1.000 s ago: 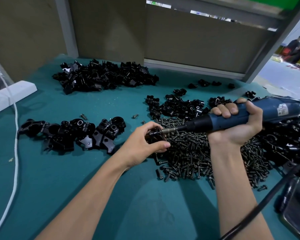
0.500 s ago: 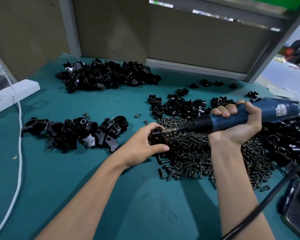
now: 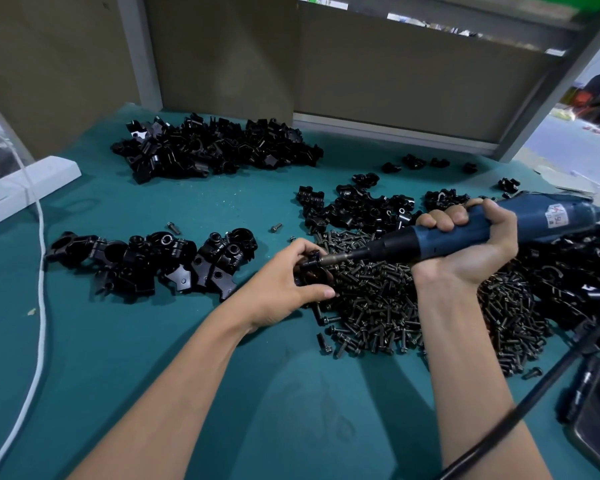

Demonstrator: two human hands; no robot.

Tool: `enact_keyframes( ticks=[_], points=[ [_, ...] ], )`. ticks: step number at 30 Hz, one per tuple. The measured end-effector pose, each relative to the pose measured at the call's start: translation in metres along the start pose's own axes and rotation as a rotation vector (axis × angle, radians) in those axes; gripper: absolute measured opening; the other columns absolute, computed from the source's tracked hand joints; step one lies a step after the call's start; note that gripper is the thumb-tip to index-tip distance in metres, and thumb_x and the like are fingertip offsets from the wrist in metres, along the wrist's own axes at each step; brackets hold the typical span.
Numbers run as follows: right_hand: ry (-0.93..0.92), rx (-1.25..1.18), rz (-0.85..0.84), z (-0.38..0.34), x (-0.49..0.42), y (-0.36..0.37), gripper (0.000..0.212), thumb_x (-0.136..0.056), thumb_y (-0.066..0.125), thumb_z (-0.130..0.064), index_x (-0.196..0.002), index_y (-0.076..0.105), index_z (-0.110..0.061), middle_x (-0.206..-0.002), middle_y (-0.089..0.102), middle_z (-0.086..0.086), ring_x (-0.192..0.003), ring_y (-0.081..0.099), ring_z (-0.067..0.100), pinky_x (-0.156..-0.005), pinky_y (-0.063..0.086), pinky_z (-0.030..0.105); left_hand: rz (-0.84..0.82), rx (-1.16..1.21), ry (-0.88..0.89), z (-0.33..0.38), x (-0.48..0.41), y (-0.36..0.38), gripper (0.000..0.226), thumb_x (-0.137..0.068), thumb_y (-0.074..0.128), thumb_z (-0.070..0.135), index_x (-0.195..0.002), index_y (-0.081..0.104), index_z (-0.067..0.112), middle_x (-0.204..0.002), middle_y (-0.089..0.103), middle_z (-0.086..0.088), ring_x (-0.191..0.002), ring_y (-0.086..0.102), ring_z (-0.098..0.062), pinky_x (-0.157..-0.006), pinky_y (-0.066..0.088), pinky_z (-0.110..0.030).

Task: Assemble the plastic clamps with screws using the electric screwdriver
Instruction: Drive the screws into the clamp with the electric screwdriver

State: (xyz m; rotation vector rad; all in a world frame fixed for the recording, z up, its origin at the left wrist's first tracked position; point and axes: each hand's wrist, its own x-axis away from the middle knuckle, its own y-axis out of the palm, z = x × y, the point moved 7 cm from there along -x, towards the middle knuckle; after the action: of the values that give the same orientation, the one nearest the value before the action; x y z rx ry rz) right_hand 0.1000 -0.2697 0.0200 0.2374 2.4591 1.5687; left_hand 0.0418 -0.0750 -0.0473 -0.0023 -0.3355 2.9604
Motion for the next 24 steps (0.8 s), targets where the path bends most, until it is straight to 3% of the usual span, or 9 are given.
enact_keyframes(
  ticks=[2,6,9,13,18,22,24],
  points=[
    [0.007,-0.017,0.02,0.003,0.001,-0.003,0.022,-0.088,0.045,-0.022,-0.067,0.048,-0.016,-0.052,0.043,-0.006,-0.043,0.04,0.011,-0.048,0.038,0.02,-0.007,-0.005,-0.013,-0.001,0.0,-0.004,0.036,-0.084,0.078,0.015,-0.107,0.055,0.03,-0.103,0.069,0.007,-0.094,0.064,-0.005,-0.075,0.048,-0.009],
    [0.009,-0.015,0.034,0.005,0.002,-0.007,0.013,-0.077,0.052,-0.022,-0.066,0.048,-0.016,-0.052,0.043,-0.006,-0.042,0.039,0.011,-0.048,0.038,0.02,-0.036,-0.031,-0.043,-0.002,0.0,-0.003,0.035,-0.084,0.077,0.015,-0.109,0.055,0.026,-0.11,0.068,0.001,-0.101,0.066,-0.021,-0.09,0.055,-0.036],
    [0.01,-0.016,0.054,0.005,0.002,-0.011,0.019,-0.084,0.049,-0.022,-0.066,0.048,-0.015,-0.052,0.043,-0.005,-0.042,0.039,0.011,-0.048,0.038,0.02,-0.054,-0.02,-0.058,-0.002,0.001,0.0,0.035,-0.086,0.075,0.012,-0.113,0.054,0.021,-0.112,0.068,-0.004,-0.104,0.065,-0.032,-0.094,0.054,-0.047],
    [0.01,-0.023,0.068,0.007,0.002,-0.013,0.022,-0.086,0.048,-0.023,-0.066,0.048,-0.015,-0.052,0.043,-0.005,-0.042,0.039,0.011,-0.047,0.038,0.02,-0.083,0.008,-0.065,-0.003,0.002,-0.001,0.036,-0.088,0.073,0.009,-0.117,0.054,0.018,-0.111,0.069,-0.005,-0.106,0.065,-0.026,-0.096,0.053,-0.044],
    [0.005,-0.022,0.058,0.007,0.004,-0.009,0.013,-0.071,0.057,-0.024,-0.064,0.049,-0.015,-0.052,0.044,-0.005,-0.042,0.04,0.011,-0.047,0.038,0.02,-0.096,0.022,-0.06,-0.002,0.003,-0.001,0.036,-0.088,0.072,0.008,-0.118,0.053,0.017,-0.112,0.069,-0.005,-0.099,0.068,-0.014,-0.09,0.055,-0.032],
    [0.007,-0.03,0.055,0.006,0.003,-0.01,0.018,-0.083,0.05,-0.023,-0.066,0.049,-0.016,-0.052,0.043,-0.006,-0.043,0.039,0.011,-0.047,0.038,0.02,-0.087,0.034,-0.06,-0.002,0.003,0.0,0.036,-0.088,0.072,0.008,-0.117,0.053,0.016,-0.111,0.07,-0.007,-0.102,0.068,-0.022,-0.092,0.055,-0.038],
    [0.001,-0.017,0.037,0.004,0.003,-0.008,0.014,-0.08,0.051,-0.023,-0.067,0.049,-0.016,-0.053,0.043,-0.006,-0.043,0.039,0.011,-0.048,0.038,0.021,-0.111,0.055,-0.072,-0.002,0.004,0.003,0.036,-0.087,0.073,0.007,-0.117,0.056,0.016,-0.11,0.07,-0.008,-0.103,0.069,-0.023,-0.096,0.054,-0.039]
  ],
)
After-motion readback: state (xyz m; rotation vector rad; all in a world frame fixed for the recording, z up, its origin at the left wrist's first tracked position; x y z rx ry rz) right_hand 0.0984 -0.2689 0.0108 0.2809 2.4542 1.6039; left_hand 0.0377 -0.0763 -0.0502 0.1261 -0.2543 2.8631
